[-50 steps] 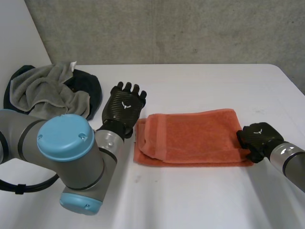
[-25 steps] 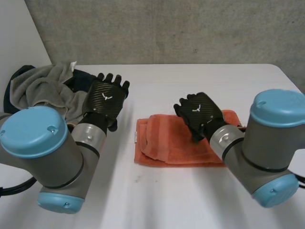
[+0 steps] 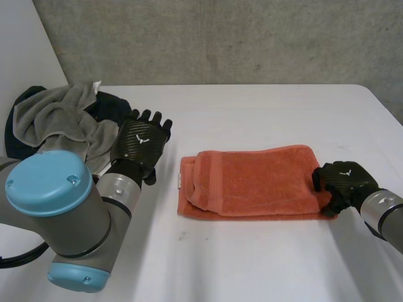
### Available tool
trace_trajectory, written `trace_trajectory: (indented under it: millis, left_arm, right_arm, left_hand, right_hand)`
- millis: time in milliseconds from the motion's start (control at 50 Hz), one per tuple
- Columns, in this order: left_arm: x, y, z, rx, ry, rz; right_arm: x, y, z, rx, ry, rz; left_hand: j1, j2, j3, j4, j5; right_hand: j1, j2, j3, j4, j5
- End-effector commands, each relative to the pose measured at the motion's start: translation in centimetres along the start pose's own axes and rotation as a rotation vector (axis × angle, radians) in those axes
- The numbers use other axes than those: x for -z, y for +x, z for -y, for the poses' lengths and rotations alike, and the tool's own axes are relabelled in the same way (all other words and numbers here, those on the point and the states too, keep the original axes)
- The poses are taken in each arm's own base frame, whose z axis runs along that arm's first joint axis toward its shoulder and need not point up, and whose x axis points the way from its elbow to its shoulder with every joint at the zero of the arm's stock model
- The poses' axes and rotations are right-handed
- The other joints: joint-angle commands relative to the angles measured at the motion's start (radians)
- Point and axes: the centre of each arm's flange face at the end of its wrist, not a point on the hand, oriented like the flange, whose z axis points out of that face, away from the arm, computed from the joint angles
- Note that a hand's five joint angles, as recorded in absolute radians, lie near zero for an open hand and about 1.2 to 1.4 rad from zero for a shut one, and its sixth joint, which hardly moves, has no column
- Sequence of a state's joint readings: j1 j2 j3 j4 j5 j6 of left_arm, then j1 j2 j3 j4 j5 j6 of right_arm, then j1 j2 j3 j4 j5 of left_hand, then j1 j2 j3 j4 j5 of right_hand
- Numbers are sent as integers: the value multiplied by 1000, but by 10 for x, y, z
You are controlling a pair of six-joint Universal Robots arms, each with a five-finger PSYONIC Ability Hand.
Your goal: Fold the laundry.
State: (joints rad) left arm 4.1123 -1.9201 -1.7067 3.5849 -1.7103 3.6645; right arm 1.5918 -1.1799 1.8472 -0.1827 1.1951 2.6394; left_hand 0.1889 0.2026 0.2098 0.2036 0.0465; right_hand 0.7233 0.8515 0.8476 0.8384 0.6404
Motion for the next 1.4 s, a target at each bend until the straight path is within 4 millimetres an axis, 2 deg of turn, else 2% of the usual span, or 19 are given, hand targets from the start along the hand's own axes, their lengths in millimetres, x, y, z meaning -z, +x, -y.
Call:
trace_trajectory:
  millis: [20, 200, 280, 340, 380, 440, 460, 540, 640, 660, 700, 780, 840, 860, 940, 980, 1080, 1140, 1400]
  left_arm:
    - [1, 1, -2, -1, -7, -5]
    - [1, 0, -3, -1, -9, -1]
    - [2, -3, 0, 0, -2, 8]
    - [2, -6, 3, 2, 6, 18]
    - [2, -11, 5, 4, 10, 31]
    - [0, -21, 8, 7, 17, 60]
    - [-1, -23, 9, 9, 20, 67]
    - [-4, -33, 12, 24, 32, 95]
    - [-9, -42, 15, 97, 45, 121]
    - [-10, -43, 16, 107, 49, 121]
    - [-11, -43, 18, 123, 50, 118]
    - [-14, -42, 26, 174, 48, 96]
    - [-16, -38, 32, 217, 55, 79]
    - [-18, -31, 36, 248, 61, 53]
    - [-17, 0, 45, 316, 68, -64]
    - [-16, 14, 45, 327, 53, -116]
    - [-15, 53, 22, 325, -60, -225]
    - [-17, 63, 2, 308, -144, -232]
    - [-10, 68, -31, 247, -330, -209]
  right_arm:
    - [-6, 0, -6, 1, -20, -1]
    - [-7, 5, 3, 78, -5, -41]
    - [0, 11, 40, 198, 85, -106]
    - [10, -21, 75, 313, 188, -61]
    - [18, -62, 97, 393, 276, 28]
    - [27, -98, 113, 458, 358, 106]
    - [30, -123, 116, 489, 396, 169]
    - [35, -178, 118, 547, 458, 302]
    - [34, -224, 103, 579, 450, 404]
    - [31, -226, 100, 576, 438, 407]
    - [27, -225, 95, 544, 394, 410]
    - [31, -214, 106, 357, 364, 396]
    - [24, -183, 116, 168, 333, 343]
    - [18, -154, 121, 41, 314, 290]
    - [9, -97, 124, -201, 286, 190]
    - [7, -87, 122, -250, 270, 172]
    - [-5, -88, 101, -252, 166, 175]
    - [-15, -94, 90, -214, 119, 187]
    - [-49, -106, 58, -138, 4, 220]
  left_hand:
    - [-14, -28, -35, -29, -47]
    - [-14, -28, -35, -29, -47]
    - [-14, -28, -35, -29, -47]
    - [-14, -28, -35, -29, -47]
    - [-14, -28, -35, -29, -47]
    - [-14, -28, -35, -29, -47]
    - [-14, -28, -35, -29, -47]
    - [-14, -28, -35, -29, -47]
    - [-14, -28, -35, -29, -47]
    - [-14, -28, -35, -29, -47]
    - [-14, -28, -35, -29, -47]
    - [-14, -27, -34, -28, -46]
    - [-14, -27, -34, -28, -46]
    - [-11, -24, -32, -25, -43]
    - [4, -10, -17, -11, -28]
    - [10, -4, -11, -5, -22]
    - [13, -1, -8, -2, -19]
    - [13, -1, -8, -2, -19]
    - [-2, -16, -23, -16, -34]
  right_hand:
    - [673, 545, 549, 558, 581]
    - [673, 545, 549, 558, 581]
    - [673, 545, 549, 558, 581]
    - [673, 545, 549, 558, 581]
    - [673, 545, 549, 558, 581]
    - [673, 545, 549, 558, 581]
    - [673, 545, 549, 558, 581]
    - [673, 545, 549, 558, 581]
    - [673, 545, 549, 558, 581]
    - [401, 273, 276, 286, 309]
    - [-279, -407, -404, -394, -371]
    - [-546, -675, -671, -661, -638]
    - [-549, -677, -673, -664, -640]
    - [-549, -677, -673, -664, -640]
    - [-549, -677, -673, -664, -640]
    - [-549, -677, -673, -664, -640]
    - [-549, -677, -673, -664, -640]
    - [-547, -676, -672, -662, -639]
    - [-489, -617, -613, -604, -580]
